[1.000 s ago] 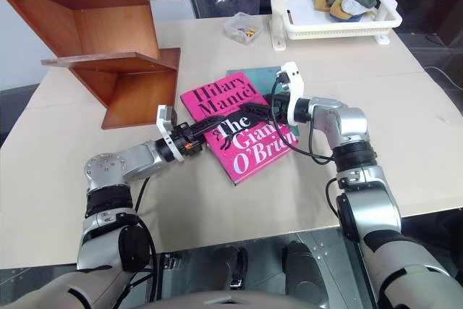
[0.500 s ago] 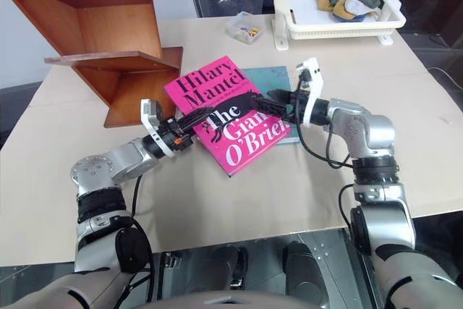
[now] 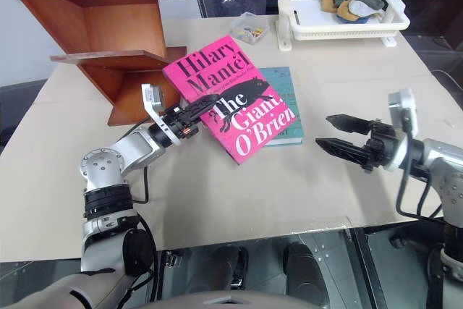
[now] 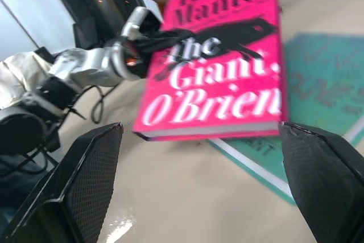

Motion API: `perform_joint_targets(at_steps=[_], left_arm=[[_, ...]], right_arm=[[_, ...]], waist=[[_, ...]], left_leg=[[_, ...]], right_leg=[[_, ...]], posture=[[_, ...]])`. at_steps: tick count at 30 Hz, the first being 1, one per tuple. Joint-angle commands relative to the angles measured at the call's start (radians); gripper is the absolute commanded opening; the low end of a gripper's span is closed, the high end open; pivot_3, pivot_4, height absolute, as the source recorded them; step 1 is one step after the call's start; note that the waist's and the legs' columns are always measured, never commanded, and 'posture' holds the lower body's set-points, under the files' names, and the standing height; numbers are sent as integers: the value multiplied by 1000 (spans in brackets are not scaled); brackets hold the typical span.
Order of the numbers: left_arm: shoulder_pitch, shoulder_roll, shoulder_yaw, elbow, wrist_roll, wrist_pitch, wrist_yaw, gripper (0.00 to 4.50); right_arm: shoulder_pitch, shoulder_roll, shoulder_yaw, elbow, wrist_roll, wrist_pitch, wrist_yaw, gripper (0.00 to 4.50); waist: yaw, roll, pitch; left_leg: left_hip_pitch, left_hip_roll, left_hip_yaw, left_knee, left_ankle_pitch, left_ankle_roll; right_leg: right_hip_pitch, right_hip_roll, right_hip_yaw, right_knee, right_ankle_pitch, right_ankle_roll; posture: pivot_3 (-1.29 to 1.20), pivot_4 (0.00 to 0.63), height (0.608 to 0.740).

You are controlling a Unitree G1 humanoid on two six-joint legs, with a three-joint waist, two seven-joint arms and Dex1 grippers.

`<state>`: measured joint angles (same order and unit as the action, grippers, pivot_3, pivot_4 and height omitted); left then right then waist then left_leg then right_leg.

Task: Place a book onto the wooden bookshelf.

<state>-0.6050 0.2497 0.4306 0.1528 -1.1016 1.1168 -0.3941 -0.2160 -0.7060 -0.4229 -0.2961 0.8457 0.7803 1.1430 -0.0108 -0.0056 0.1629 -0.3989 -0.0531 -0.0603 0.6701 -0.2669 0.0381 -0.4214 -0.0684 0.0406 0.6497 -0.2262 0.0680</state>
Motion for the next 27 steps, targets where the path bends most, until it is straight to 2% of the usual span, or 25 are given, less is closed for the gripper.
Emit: perform_joint_targets(at_steps=[1, 5, 11, 15, 19, 24, 27], left_arm=[[-60, 37, -94, -104, 68, -58, -43, 1014], [-76, 60, -167, -129, 139, -114, -84, 1014], [-126, 98, -236, -145, 243, -208, -135, 1014], [-165, 160, -336, -146, 411, -354, -190, 1014], [-187, 310, -535, -198, 726, -654, -307, 1014], [-250, 381, -609, -189, 904, -846, -361, 1014], [-308, 439, -677, -178, 1079, -971, -373, 1014]], right_arm=[[34, -30, -83, -94, 22, -145, 84, 4500], [53, -60, -85, -110, 33, -210, 120, 4500], [38, -68, -73, -100, 69, -238, 101, 4500], [21, -70, -63, -76, 78, -245, 86, 4500], [-10, -60, -53, -42, 93, -238, 64, 4500], [-32, -57, -26, -18, 92, -242, 62, 4500], [-53, -54, -11, 1, 89, -249, 61, 4500]], waist=[[2, 0, 0], [1, 0, 0], [4, -1, 0], [4, -1, 0], [2, -3, 1], [7, -2, 2], [10, -4, 3]], left_leg=[[0, 0, 0, 0, 0, 0], [1, -1, 0, 0, 0, 0], [1, 0, -2, 0, 0, 0], [1, 0, -1, 0, 0, 0], [1, 0, -1, 0, 0, 0], [1, 0, -1, -1, 0, 0], [0, 0, -1, -1, -1, 1]], right_leg=[[0, 0, 0, 0, 0, 0], [2, 3, 0, -2, 0, 0], [2, 0, -1, -3, 0, 0], [3, 0, -1, -4, 0, 0], [3, 0, -1, -5, 0, 0], [4, -1, -1, -6, 0, 0], [3, -1, -2, -7, 0, 0]], posture=[[0, 150, 740], [0, 150, 740], [0, 150, 740], [0, 150, 740], [0, 150, 740], [0, 150, 740], [0, 150, 740]])
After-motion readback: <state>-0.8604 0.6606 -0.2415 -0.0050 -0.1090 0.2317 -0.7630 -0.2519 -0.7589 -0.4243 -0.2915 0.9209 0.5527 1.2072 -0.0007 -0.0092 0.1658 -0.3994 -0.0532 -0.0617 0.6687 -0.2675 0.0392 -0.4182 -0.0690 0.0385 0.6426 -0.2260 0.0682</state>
